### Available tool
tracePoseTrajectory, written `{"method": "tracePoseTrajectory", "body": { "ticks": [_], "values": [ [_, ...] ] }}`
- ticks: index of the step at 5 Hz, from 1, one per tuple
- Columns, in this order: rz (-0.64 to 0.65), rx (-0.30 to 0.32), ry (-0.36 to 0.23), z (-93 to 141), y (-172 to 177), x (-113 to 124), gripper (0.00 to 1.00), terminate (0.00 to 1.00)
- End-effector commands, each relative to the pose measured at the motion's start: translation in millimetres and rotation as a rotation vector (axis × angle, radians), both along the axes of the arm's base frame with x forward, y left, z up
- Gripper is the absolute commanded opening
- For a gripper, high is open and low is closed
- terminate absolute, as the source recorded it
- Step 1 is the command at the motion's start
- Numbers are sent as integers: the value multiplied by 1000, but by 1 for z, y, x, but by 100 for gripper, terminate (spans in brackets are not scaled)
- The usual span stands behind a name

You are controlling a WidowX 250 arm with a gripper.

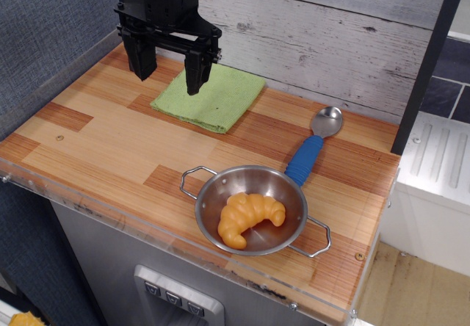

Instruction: Move croissant from inside pot to on top of green cloth

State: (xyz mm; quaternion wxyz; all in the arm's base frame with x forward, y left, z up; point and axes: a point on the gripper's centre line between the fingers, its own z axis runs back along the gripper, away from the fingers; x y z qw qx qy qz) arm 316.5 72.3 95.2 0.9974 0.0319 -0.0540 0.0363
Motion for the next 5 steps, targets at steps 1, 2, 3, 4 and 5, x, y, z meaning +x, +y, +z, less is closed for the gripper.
{"method": "tracePoseTrajectory", "body": {
  "ticks": [1, 2, 3, 4, 5],
  "values": [
    [0, 0, 0, 0, 0, 0, 100, 0],
    [-122, 0, -5, -2, -40, -24, 100, 0],
    [-198, -4, 16, -9, -70, -42, 100, 0],
    [-264, -11, 25, -15, -86, -51, 100, 0],
    [-329, -62, 31, -28, -95, -55, 100, 0]
  ]
}}
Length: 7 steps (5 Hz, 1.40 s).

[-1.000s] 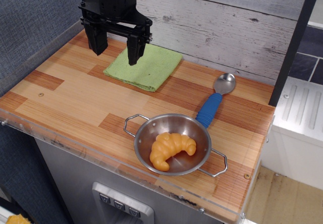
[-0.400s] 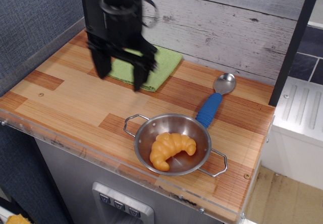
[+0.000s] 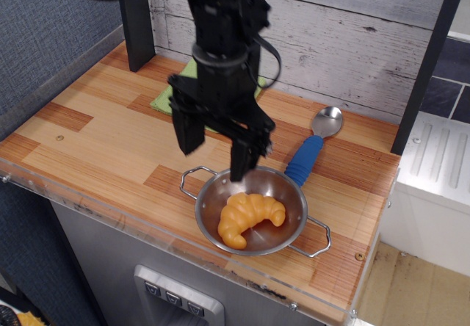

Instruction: Move croissant from inside pot to on top of green cloth

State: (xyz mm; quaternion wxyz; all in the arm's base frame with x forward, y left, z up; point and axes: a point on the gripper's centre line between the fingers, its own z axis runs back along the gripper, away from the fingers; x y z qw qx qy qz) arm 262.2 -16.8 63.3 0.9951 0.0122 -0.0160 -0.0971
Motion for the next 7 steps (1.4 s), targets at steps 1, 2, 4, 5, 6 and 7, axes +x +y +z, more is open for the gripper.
{"method": "tracePoseTrajectory", "body": {
  "ticks": [1, 2, 4, 5, 6, 7],
  "values": [
    [-102, -50, -19, -10, -10, -5, 100, 0],
    [-133, -52, 3, -22, -15, -9, 100, 0],
    [-184, -41, 8, -34, -31, -9, 100, 0],
    [-196, -18, 27, -44, -35, -9, 100, 0],
    [-207, 12, 55, -56, -36, -12, 100, 0],
    [-188, 72, 62, -60, -38, -13, 0, 0]
  ]
}}
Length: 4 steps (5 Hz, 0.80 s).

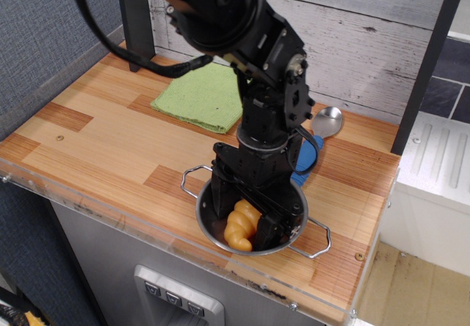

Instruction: Move croissant from inside pot to on top of green cloth

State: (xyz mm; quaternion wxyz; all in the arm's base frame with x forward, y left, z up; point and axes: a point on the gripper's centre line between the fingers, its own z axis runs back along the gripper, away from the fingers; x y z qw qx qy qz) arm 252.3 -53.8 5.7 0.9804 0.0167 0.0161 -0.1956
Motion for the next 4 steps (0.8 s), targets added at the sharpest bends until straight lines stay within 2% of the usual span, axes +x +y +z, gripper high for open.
{"method": "tracePoseTrajectory", "body": {
  "ticks": [1, 2, 3, 4],
  "values": [
    [-8, 66, -21, 5, -2, -2, 0, 0],
    [26, 50, -86, 40, 0, 7, 0, 0],
    [146, -1, -174, 84, 19, 34, 0, 0],
    [271, -10, -201, 99, 57, 71, 0, 0]
  ]
}}
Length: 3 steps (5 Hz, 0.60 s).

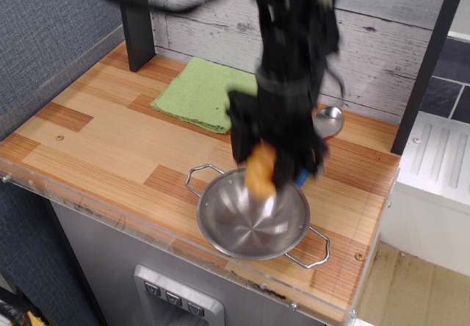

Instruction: Move croissant from inside pot to on top of green cloth

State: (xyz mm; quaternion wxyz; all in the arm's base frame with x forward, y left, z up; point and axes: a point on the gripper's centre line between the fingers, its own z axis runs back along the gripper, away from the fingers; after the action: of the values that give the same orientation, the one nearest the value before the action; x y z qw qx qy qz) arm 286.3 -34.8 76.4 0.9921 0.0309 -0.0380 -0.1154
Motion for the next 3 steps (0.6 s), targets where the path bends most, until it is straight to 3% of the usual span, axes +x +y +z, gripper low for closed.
{"method": "tracePoseTrajectory", "body": {
  "ticks": [1, 2, 3],
  "values": [
    [231, 9, -65, 17, 86, 68, 0, 0],
    [306, 53, -42, 3, 120, 87, 0, 0],
    [329, 72, -27, -4, 132, 95, 0, 0]
  ]
}}
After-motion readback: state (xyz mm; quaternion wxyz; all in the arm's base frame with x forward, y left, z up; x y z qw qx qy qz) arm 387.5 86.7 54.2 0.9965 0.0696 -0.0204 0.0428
